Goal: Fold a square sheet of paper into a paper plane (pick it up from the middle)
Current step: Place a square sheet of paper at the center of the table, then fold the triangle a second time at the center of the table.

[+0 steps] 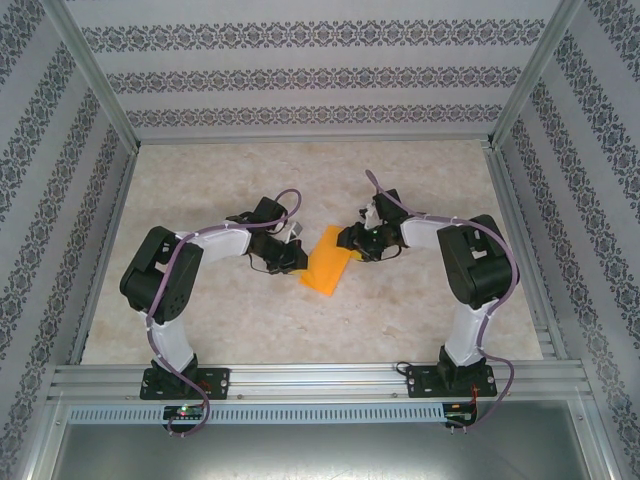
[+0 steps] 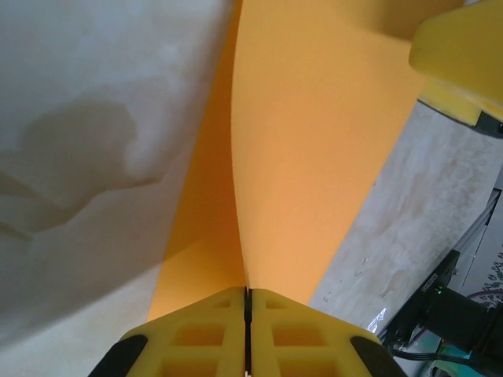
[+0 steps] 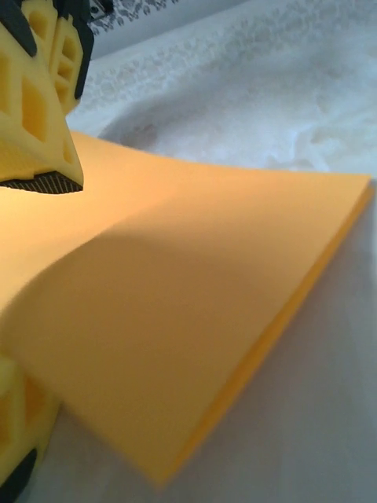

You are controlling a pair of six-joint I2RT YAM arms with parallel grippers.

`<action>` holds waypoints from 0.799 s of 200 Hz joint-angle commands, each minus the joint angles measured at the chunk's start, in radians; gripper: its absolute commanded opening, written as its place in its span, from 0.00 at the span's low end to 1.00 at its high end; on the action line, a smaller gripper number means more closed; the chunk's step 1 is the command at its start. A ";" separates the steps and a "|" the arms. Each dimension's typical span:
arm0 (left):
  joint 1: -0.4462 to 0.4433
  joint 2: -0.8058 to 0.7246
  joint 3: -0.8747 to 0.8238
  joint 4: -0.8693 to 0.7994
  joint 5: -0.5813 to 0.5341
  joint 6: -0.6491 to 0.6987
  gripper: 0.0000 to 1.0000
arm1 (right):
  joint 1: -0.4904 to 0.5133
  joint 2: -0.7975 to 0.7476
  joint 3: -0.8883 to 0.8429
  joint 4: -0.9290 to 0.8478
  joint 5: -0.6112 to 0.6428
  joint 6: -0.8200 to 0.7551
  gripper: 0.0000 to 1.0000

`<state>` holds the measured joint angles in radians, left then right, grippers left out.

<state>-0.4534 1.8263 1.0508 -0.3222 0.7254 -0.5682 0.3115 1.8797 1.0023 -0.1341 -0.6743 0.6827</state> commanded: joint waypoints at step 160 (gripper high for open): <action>-0.045 0.054 0.093 -0.048 -0.023 0.050 0.11 | 0.045 0.007 0.087 -0.157 0.133 -0.092 0.19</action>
<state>-0.4854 1.8568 1.1126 -0.3367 0.7177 -0.5491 0.3473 1.8610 1.0523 -0.2840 -0.5373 0.6022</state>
